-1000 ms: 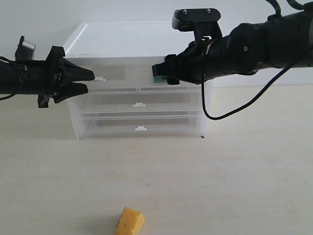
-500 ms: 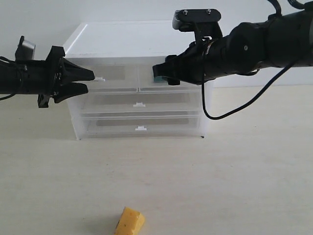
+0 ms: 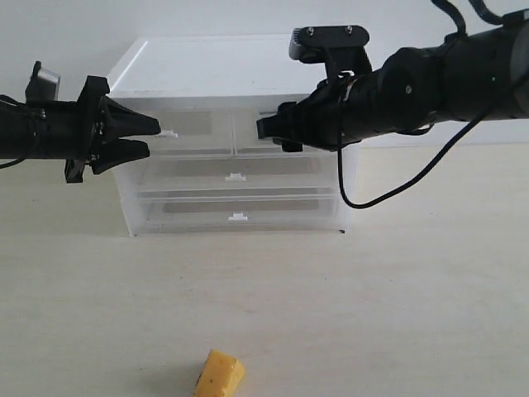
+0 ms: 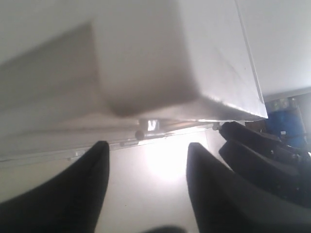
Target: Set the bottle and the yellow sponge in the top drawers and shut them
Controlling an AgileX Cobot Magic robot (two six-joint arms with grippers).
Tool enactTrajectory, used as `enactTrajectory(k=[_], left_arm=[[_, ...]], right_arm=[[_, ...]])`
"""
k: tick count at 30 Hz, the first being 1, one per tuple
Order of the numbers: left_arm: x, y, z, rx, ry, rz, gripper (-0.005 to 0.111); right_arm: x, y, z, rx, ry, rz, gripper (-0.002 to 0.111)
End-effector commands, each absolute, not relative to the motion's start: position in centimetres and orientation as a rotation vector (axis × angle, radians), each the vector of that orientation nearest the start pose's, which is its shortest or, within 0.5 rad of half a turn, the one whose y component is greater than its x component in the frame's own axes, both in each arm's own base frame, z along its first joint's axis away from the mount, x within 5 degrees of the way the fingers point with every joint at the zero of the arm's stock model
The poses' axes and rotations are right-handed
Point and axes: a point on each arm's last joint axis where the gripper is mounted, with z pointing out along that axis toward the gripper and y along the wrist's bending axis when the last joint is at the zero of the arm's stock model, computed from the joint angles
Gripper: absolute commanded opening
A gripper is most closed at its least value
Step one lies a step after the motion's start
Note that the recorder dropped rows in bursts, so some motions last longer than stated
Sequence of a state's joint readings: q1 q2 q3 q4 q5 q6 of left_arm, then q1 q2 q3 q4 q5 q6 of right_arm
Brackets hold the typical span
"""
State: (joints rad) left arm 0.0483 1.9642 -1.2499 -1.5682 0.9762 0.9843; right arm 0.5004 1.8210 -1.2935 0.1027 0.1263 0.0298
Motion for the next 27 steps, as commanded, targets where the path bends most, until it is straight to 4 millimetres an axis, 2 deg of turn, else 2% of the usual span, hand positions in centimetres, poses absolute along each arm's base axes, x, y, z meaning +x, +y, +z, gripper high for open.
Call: enactTrajectory(k=[1,13,27], left_arm=[[40.5,-5.6,21.3,-0.123,2.169,-1.385,0.047],[41.3,-5.5,19.7,-0.166,2.148,-1.403,0.047],[42.5,-5.8,20.3,-0.161,2.071,-1.496,0.047]], right_arm=[[37.6,20.5,24.2,-0.403,2.102,0.375,0.058],[38.2,20.8,25.3,-0.391,1.999,0.384,0.058],[38.7,21.0,24.2,-0.394,1.991,0.377,0.058]])
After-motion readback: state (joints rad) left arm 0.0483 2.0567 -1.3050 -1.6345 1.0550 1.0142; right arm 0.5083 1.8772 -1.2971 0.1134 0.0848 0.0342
